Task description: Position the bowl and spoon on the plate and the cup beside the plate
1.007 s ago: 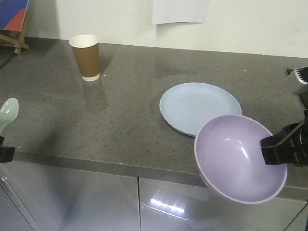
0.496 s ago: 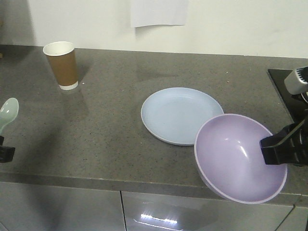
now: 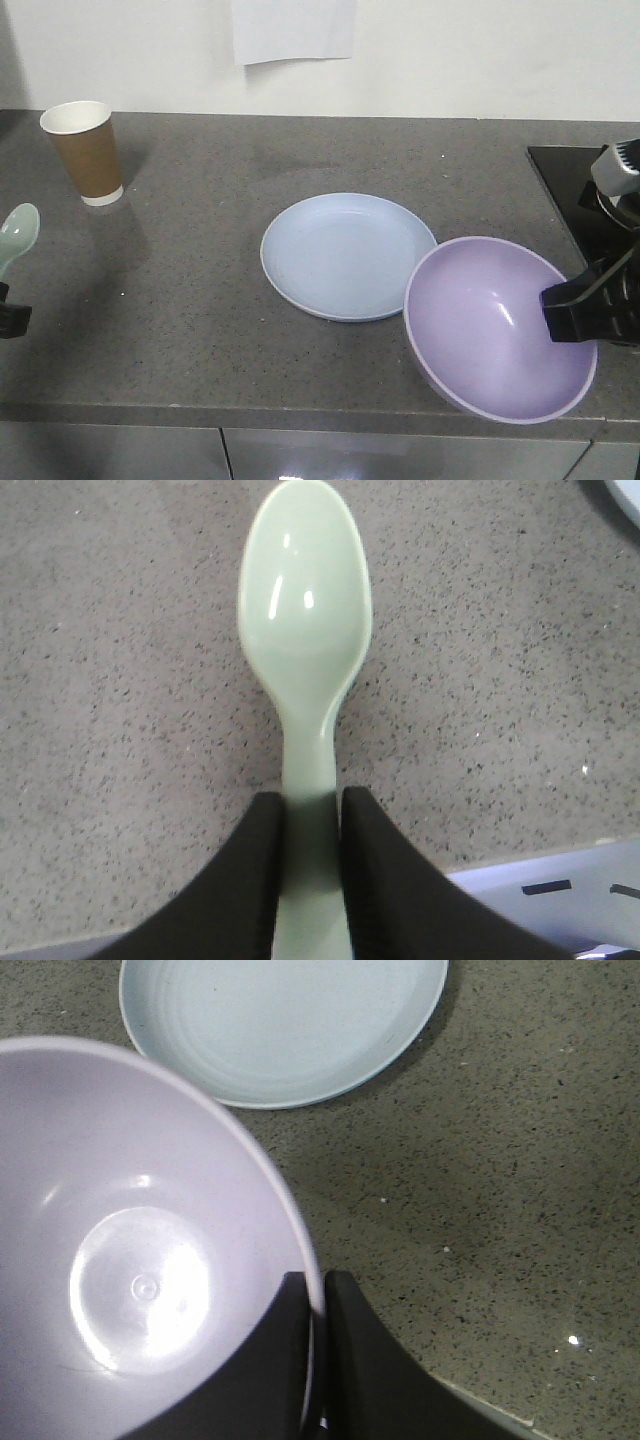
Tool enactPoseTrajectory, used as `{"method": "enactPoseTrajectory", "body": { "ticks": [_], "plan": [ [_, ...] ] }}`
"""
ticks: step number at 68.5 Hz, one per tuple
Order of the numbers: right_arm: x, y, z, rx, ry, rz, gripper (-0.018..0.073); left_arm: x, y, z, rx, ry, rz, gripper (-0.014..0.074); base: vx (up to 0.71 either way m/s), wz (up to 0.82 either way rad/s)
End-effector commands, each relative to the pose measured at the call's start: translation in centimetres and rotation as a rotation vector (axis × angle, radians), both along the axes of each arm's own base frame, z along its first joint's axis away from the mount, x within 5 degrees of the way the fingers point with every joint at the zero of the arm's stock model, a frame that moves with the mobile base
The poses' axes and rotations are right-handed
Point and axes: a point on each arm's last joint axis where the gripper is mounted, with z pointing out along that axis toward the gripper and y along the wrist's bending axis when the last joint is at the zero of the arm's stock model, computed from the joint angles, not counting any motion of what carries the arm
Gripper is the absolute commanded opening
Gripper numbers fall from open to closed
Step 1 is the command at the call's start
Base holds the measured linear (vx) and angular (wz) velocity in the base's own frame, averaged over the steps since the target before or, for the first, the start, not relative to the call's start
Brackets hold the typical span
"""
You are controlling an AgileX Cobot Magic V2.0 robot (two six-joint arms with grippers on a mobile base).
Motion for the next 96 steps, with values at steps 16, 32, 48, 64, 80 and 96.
{"method": "enactPoseTrajectory", "body": {
  "ticks": [16, 32, 48, 64, 80, 96],
  "plan": [
    [0.03, 0.07, 1.41, 0.034, -0.088, -0.014, -0.0003, 0.10, -0.11, 1.41, -0.018, -0.092, -0.005, 0.0093, 0.05, -0.05],
    [0.03, 0.07, 1.41, 0.034, -0.088, -0.014, -0.0003, 0.10, -0.11, 1.41, -0.018, -0.092, -0.005, 0.0093, 0.04, 0.01],
    [0.03, 0.07, 1.41, 0.034, -0.088, -0.014, -0.0003, 0.10, -0.11, 1.41, -0.018, -0.092, -0.005, 0.0093, 0.04, 0.00],
    [0.03, 0.07, 1.41, 0.034, -0.088, -0.014, -0.0003, 0.10, -0.11, 1.41, -0.018, -0.092, -0.005, 0.0093, 0.04, -0.02],
    [0.03, 0.07, 1.41, 0.034, -0.088, -0.014, -0.0003, 0.10, -0.11, 1.41, -0.018, -0.092, -0.005, 0.0093, 0.04, -0.02],
    [0.03, 0.07, 1.41, 0.033, -0.088, -0.014, -0.0003, 0.10, -0.11, 1.41, -0.018, -0.092, -0.005, 0.0093, 0.03, -0.01]
  ]
}}
